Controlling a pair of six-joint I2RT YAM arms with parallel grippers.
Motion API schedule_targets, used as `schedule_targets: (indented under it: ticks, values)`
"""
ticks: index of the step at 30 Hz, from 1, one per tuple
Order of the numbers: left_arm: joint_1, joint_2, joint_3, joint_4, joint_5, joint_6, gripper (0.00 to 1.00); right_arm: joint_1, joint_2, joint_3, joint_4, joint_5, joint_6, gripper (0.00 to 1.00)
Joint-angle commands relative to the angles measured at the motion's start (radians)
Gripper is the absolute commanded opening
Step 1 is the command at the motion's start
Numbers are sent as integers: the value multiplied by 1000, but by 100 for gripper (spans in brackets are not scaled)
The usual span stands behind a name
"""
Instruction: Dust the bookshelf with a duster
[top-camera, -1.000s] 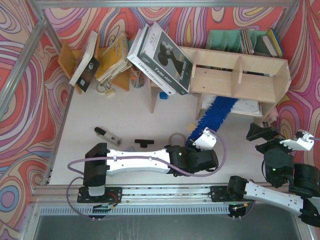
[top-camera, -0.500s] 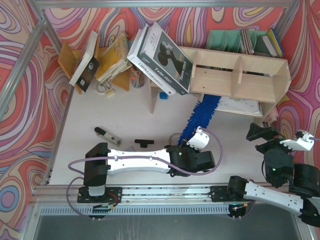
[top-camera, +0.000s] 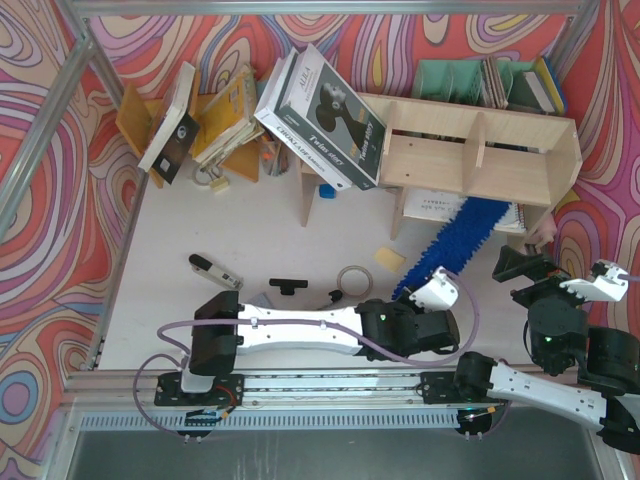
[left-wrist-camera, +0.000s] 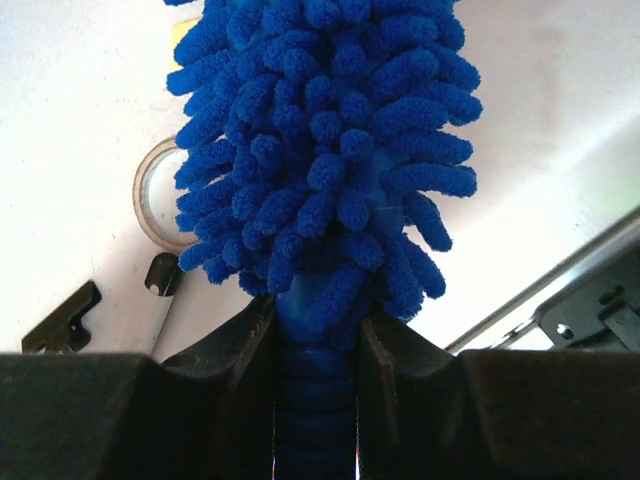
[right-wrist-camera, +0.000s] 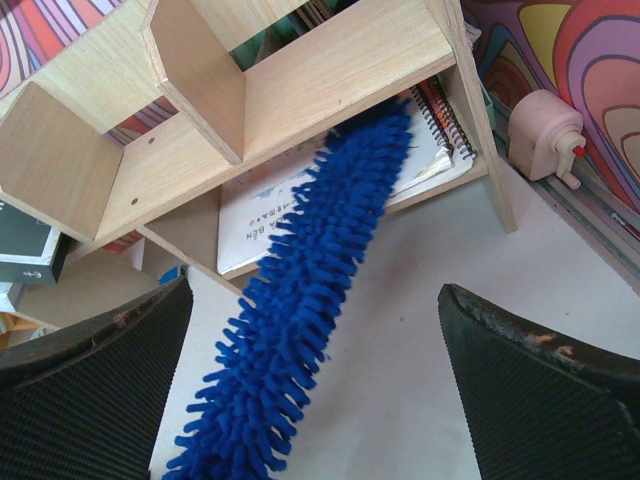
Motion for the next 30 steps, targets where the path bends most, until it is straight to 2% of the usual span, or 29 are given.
schedule_targets:
  ticks: [1,7,15,22,30]
  values:
    - [-25,2,24,54,-13,86,0,10,-10,-7,10,21,-12,98]
    - [-13,-69,-68,61,-94,41,0,8,-5,-7,12,20,-11,98]
    - [44,-157,-176,38,-124,-83,0,9,-5,-7,13,21,-11,98]
    - [52,-131,-143,28,-73,-89,0,10,0,-7,13,20,-11,98]
    - [27,-58,-52,51,-2,-19,0,10,-1,-8,14,21,-11,98]
